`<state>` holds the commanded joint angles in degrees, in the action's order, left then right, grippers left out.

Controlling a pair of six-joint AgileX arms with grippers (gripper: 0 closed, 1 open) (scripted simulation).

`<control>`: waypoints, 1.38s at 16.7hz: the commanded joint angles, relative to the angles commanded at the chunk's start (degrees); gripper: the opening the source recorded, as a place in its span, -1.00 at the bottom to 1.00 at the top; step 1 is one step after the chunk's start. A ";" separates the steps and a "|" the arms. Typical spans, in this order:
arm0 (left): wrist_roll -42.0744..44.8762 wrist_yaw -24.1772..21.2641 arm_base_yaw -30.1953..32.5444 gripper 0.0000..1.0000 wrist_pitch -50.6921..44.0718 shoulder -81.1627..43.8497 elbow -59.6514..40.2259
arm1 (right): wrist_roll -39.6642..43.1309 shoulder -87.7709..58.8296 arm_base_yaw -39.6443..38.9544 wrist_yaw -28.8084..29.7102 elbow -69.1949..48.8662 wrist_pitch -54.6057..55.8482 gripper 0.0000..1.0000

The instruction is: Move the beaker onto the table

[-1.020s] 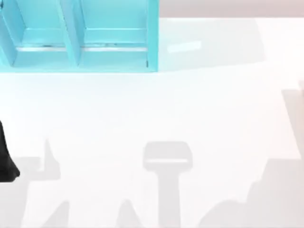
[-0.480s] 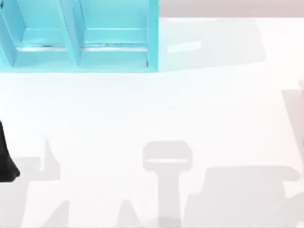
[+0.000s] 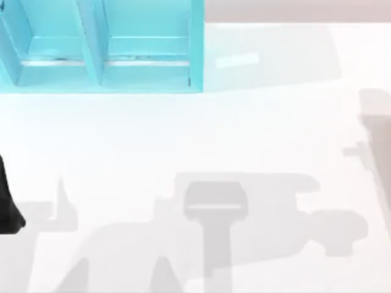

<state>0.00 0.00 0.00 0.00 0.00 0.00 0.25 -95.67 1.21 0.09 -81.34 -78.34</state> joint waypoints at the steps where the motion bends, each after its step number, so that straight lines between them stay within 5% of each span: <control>1: 0.00 0.00 0.00 1.00 0.00 0.00 0.00 | -3.75 -2.73 -3.72 0.03 -3.61 -1.10 -1.00; 14: 0.00 0.00 0.00 1.00 0.00 0.00 0.00 | -56.15 -37.14 -55.84 0.14 -51.35 -12.49 -1.00; 23: 0.00 0.00 0.00 1.00 0.00 0.00 0.00 | -62.47 -40.72 -62.00 0.04 -56.40 -13.11 -1.00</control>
<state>0.00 0.00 0.00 0.00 0.00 0.00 -62.22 -136.39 -60.80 0.13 -137.74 -91.44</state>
